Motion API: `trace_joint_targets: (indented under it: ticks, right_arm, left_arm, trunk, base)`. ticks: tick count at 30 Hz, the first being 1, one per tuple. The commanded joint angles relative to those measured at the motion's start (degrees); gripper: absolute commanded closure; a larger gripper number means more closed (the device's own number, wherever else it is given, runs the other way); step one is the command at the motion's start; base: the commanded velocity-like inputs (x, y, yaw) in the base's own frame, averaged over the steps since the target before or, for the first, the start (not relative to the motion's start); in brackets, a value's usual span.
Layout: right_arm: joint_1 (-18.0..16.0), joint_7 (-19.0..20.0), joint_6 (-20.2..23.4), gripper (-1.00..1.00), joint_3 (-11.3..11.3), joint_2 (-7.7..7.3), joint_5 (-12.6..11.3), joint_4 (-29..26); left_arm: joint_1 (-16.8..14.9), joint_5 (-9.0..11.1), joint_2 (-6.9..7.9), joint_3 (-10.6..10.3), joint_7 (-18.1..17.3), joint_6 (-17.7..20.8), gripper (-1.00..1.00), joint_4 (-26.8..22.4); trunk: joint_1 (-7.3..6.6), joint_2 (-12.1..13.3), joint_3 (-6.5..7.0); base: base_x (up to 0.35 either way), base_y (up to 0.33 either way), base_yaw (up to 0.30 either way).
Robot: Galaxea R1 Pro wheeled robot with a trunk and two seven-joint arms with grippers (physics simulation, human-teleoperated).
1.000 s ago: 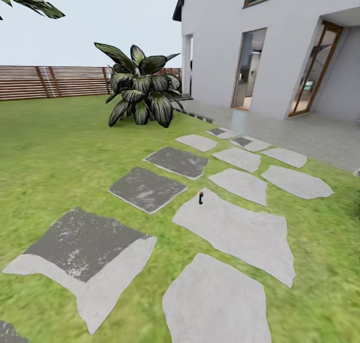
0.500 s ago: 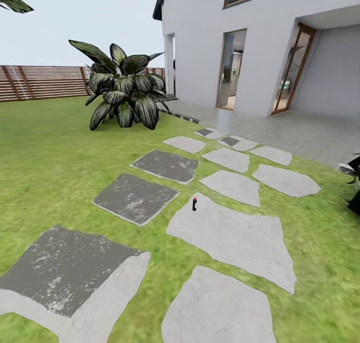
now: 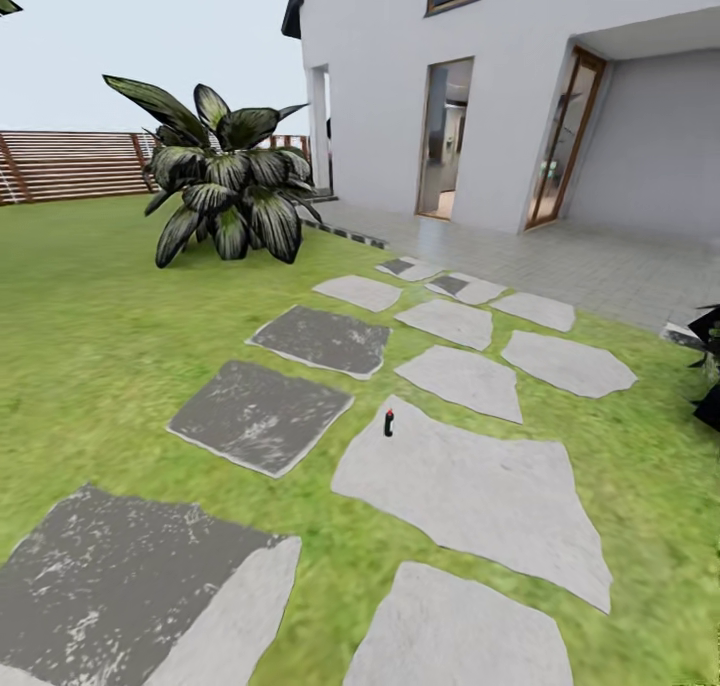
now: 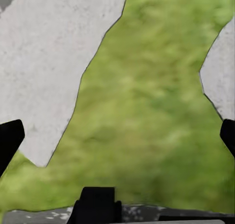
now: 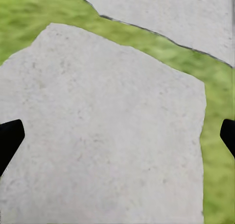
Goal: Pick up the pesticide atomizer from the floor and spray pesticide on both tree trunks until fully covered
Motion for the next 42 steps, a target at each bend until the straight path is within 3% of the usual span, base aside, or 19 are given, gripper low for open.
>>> trace_joint_targets:
  ticks: [1,31,42]
  right_arm:
    - [0.0,0.0,0.0,-1.00,0.0,0.00,0.0,0.0]
    - [0.0,-0.1,0.2,-1.00,-0.3,0.18,-0.4,0.0]
    - [0.0,0.0,0.2,-1.00,-0.5,0.09,-0.6,-0.1]
  left_arm:
    - [0.0,0.0,0.00,0.0,0.0,0.0,-1.00,0.0]
    - [0.0,-0.1,-0.17,-0.5,-0.8,0.1,-1.00,-0.1]
    - [0.0,0.0,0.00,-0.2,-0.3,0.0,-1.00,-0.1]
  trunk:
    - [0.00,0.0,0.00]
    - [0.00,0.0,0.13]
    - [0.00,0.0,0.13]
  base:
    - [0.289,0.193,-0.292]
    - [0.289,0.193,-0.297]
    - [0.335,-0.014,-0.289]
